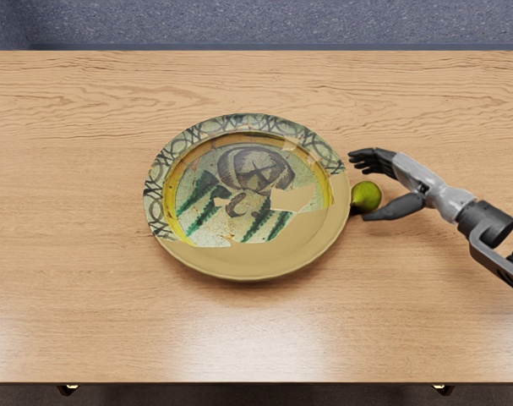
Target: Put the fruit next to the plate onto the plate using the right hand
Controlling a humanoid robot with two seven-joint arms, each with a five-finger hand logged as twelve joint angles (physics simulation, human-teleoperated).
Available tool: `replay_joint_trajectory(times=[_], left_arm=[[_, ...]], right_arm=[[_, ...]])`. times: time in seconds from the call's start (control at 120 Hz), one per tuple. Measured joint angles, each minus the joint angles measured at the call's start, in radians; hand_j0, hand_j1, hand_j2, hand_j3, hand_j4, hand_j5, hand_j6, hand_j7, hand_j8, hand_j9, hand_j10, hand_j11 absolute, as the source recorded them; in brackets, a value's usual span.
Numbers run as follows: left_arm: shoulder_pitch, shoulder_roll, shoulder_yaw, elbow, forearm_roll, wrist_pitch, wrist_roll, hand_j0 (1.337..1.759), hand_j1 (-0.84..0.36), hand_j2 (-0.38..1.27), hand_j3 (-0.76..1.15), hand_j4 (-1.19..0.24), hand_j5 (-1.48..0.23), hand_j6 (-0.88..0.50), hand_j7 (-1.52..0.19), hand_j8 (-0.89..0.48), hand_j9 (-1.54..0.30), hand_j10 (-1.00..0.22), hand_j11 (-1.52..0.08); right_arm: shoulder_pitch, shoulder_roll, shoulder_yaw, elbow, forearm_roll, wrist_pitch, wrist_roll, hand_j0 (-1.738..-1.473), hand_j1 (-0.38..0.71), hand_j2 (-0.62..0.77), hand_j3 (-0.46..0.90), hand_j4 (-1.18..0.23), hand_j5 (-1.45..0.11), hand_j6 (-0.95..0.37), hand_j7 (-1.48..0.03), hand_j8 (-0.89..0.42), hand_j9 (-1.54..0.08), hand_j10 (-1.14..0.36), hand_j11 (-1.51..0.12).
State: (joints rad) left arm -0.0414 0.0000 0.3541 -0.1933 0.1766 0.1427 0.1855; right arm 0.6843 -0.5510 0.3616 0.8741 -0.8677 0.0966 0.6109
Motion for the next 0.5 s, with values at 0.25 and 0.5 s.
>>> replay_joint_trajectory(times=[0.25, 0.5], left_arm=[[0.000, 0.000, 0.000, 0.000, 0.000, 0.000, 0.000, 1.658, 0.35, 0.00, 0.00, 0.00, 0.00, 0.00, 0.00, 0.00, 0.00, 0.00, 0.00], [0.000, 0.000, 0.000, 0.000, 0.000, 0.000, 0.000, 1.658, 0.35, 0.00, 0.00, 0.00, 0.00, 0.00, 0.00, 0.00, 0.00, 0.00, 0.00]], right_arm=[[-0.002, 0.003, -0.007, -0.010, 0.001, -0.001, 0.000, -1.658, 0.04, -0.06, 0.00, -0.33, -0.42, -0.33, -0.42, -0.33, -0.42, -0.33, -0.42], [-0.003, 0.004, -0.009, -0.013, 0.001, -0.001, 0.000, -1.658, 0.08, -0.07, 0.00, -0.37, -0.47, -0.37, -0.47, -0.37, -0.47, -0.37, -0.47]])
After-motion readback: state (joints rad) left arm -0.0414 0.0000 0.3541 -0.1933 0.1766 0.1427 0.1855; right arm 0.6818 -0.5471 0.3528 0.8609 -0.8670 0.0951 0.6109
